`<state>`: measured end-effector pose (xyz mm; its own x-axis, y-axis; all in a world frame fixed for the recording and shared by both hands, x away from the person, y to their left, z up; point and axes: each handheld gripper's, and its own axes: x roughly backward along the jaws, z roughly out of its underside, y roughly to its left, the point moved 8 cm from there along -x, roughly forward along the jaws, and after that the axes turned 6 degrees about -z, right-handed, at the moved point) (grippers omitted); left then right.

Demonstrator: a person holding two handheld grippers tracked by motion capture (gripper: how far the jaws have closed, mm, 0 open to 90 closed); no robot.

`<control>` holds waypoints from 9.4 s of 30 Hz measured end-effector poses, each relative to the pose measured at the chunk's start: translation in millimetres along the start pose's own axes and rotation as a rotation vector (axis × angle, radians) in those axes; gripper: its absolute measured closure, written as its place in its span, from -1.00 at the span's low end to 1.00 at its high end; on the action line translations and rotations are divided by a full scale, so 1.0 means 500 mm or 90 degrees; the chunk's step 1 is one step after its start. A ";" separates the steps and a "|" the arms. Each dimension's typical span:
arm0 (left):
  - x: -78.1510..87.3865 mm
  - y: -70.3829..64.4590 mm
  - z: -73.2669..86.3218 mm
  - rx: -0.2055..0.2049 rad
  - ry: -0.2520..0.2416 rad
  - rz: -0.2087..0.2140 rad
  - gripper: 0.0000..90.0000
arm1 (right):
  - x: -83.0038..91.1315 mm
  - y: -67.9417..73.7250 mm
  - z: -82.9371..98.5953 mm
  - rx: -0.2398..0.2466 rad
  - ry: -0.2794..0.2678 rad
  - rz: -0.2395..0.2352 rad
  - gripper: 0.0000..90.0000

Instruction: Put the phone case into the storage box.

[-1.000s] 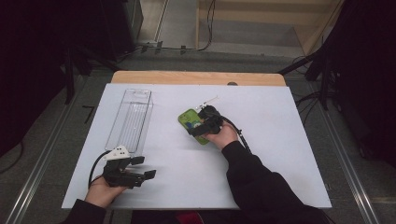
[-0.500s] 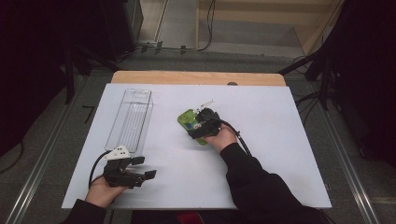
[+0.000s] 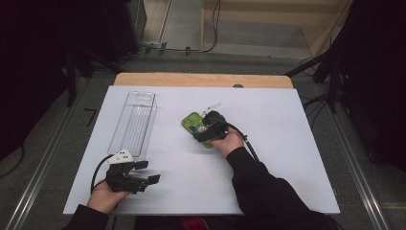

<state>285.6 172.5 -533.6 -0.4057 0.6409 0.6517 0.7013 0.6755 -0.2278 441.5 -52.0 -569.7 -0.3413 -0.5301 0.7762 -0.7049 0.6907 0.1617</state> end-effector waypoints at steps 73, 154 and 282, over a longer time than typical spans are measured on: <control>-0.101 -0.089 -0.204 0.056 0.021 0.023 -0.54 | 0.187 0.036 0.129 -0.081 -0.052 -0.055 -0.69; -0.206 -0.043 -0.278 0.204 0.020 -0.022 -0.19 | 0.142 0.158 0.100 -0.229 -0.285 -0.060 -0.69; -0.096 -0.170 -0.283 -0.117 -0.024 0.303 0.67 | 0.298 0.133 0.054 0.127 -0.094 -0.459 0.66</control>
<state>328.2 32.8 -443.2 -0.0345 0.8766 0.4800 0.9037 0.2324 -0.3595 326.9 -98.4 -459.9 0.1758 -0.8863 0.4284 -0.8793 0.0543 0.4731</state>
